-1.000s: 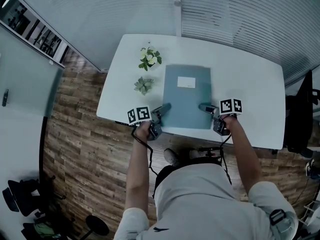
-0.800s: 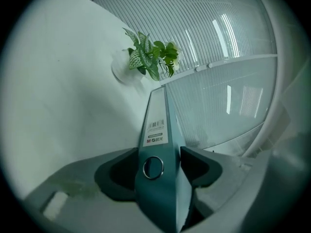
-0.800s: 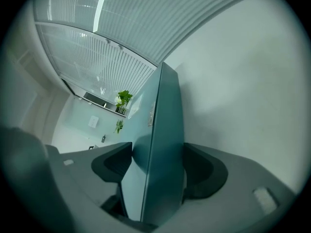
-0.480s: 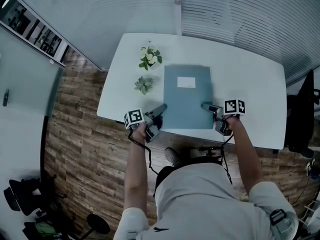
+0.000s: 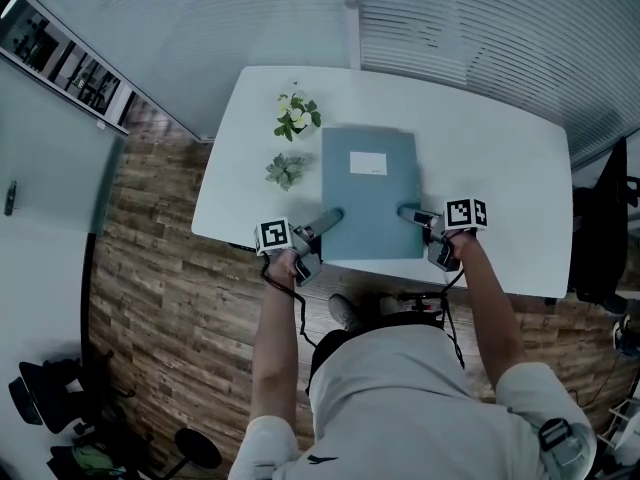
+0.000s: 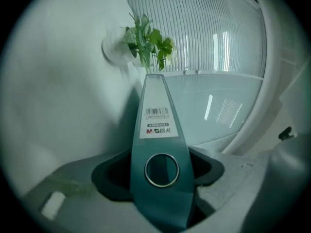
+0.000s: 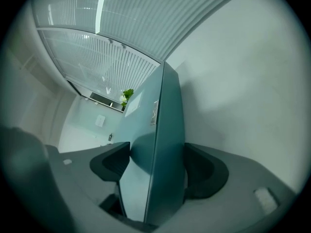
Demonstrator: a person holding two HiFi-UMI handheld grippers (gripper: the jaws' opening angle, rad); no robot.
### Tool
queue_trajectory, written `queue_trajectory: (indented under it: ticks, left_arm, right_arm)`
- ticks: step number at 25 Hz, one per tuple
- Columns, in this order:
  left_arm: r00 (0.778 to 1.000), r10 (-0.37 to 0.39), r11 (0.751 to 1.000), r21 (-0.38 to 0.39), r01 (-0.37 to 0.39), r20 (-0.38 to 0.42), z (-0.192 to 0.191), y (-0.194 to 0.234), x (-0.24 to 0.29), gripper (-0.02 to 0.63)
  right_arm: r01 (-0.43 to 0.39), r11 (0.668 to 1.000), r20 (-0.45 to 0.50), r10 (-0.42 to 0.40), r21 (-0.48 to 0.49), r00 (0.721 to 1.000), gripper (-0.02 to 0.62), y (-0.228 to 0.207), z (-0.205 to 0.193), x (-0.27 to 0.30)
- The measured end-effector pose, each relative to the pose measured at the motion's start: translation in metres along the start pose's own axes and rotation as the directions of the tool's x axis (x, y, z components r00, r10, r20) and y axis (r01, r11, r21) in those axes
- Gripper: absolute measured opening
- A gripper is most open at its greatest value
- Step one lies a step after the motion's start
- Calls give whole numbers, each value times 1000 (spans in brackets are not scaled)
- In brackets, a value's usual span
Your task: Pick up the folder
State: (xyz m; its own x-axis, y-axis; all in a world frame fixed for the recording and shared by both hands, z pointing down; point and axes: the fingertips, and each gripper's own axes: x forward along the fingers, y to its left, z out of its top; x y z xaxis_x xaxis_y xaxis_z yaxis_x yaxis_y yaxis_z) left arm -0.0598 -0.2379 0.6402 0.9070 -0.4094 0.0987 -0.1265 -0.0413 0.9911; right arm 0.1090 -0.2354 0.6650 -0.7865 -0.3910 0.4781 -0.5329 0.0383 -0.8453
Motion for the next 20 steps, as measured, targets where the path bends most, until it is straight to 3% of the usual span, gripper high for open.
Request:
queue_trajectory:
  ticks: [2, 7, 12, 20]
  left_arm:
    - [998, 31, 999, 30, -29, -54, -6, 3, 5, 324]
    - [995, 35, 999, 26, -33, -99, -12, 3, 9, 323]
    - [974, 89, 994, 85, -72, -210, -31, 8, 18, 322]
    - [980, 86, 993, 90, -71, -181, -36, 11, 17, 311]
  right_arm:
    - [0, 1000, -15, 0, -6, 1000, 348, 0, -1, 0]
    - [-10, 1000, -22, 10, -10, 1000, 344, 3, 1, -1]
    - [5, 999, -25, -6, -38, 1000, 341, 3, 2, 1]
    - [12, 998, -25, -13, -60, 1000, 341, 2, 2, 2]
